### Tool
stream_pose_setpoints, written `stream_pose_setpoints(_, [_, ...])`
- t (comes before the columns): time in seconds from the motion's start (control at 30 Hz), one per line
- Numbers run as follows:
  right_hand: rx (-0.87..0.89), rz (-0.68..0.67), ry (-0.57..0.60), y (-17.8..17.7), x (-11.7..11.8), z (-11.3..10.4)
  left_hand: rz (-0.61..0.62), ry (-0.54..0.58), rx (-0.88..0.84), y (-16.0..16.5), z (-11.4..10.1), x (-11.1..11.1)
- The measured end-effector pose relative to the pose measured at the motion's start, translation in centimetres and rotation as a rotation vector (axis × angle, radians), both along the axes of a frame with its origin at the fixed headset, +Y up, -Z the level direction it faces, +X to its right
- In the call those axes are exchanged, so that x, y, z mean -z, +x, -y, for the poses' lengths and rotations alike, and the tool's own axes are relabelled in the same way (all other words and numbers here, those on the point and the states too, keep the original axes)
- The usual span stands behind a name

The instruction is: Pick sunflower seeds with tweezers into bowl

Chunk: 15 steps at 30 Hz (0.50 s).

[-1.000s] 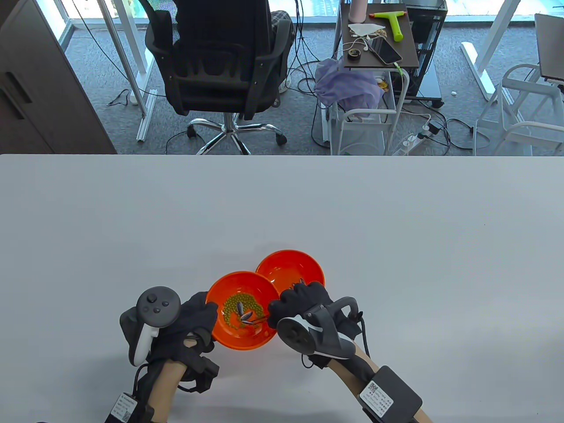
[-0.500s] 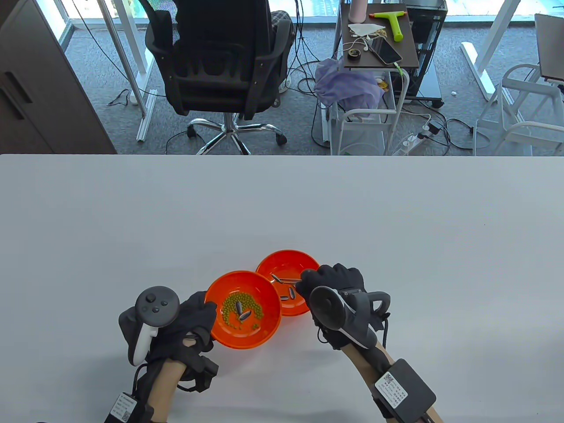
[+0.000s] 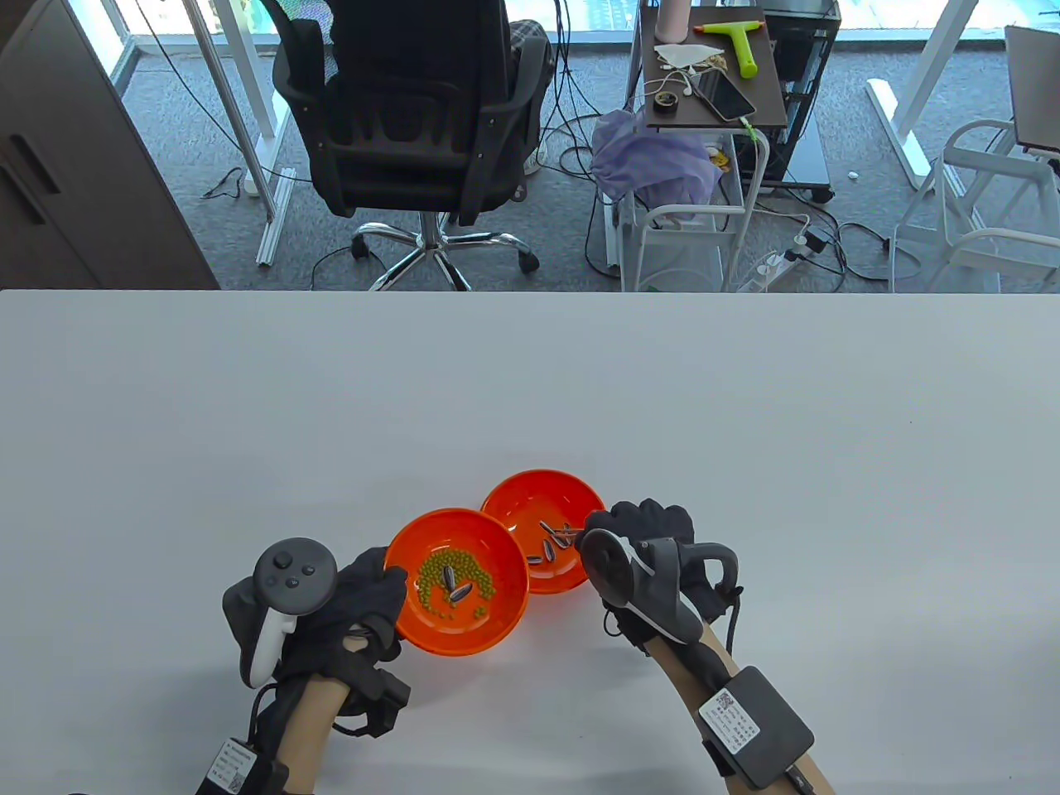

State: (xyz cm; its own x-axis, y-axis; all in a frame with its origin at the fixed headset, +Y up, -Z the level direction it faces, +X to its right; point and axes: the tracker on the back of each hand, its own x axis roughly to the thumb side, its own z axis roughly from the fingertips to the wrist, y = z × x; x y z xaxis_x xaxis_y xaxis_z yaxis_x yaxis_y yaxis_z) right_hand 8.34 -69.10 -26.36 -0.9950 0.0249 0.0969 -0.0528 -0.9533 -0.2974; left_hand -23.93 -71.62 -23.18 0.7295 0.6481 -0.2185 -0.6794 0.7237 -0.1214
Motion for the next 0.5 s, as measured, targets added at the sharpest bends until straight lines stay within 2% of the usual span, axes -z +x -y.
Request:
stream_pose_setpoints(0.27, [-0.077, 0.040, -0.045, -0.1, 0.1, 0.3, 0.001, 0.001, 0.001, 0.0, 0.0, 0.0])
stream_pose_setpoints(0.5, [0.088, 0.000, 0.058, 0.1, -0.6, -1.1, 0.003, 0.000, 0.000, 0.0, 0.0, 0.0])
